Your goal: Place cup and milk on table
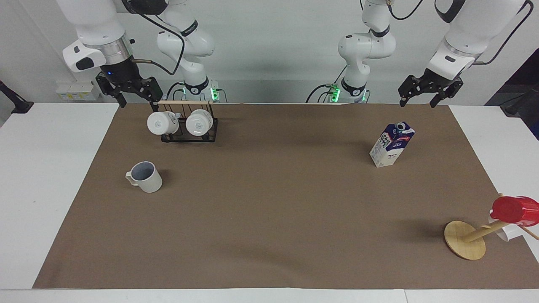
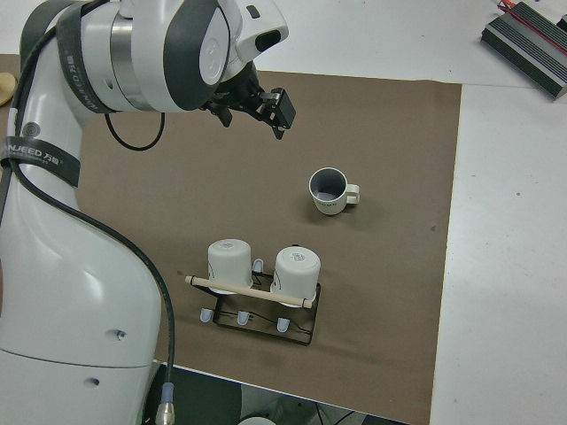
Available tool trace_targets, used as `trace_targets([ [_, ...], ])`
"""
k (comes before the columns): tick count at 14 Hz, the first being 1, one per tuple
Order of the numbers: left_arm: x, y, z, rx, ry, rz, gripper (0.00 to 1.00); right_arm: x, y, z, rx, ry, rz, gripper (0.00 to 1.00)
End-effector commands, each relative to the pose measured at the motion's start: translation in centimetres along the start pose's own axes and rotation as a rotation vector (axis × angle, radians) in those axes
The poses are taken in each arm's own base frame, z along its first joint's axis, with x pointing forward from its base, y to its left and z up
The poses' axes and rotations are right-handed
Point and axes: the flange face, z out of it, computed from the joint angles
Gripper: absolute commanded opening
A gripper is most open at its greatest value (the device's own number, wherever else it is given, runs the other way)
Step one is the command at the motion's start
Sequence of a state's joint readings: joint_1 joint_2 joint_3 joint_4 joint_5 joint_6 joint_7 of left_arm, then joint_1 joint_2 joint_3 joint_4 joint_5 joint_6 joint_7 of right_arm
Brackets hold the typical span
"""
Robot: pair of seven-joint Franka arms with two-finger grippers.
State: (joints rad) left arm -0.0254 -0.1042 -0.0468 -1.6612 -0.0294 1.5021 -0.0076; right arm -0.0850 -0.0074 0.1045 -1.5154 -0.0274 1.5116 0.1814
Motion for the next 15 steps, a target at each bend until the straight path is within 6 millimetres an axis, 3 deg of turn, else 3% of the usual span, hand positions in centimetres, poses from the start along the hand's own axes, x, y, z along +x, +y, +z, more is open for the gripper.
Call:
trace_targets([
  [1, -0.33, -0.18, -0.55, 0.015, -0.005, -0.009, 1.00, -0.18, 0.15, -0.04, -0.001, 0.013, -0.009, 1.00],
  [15, -0.33, -0.18, -0.55, 0.015, -0.005, -0.009, 1.00, -0.28, 0.17, 0.05, -0.002, 0.004, -0.013, 1.00],
])
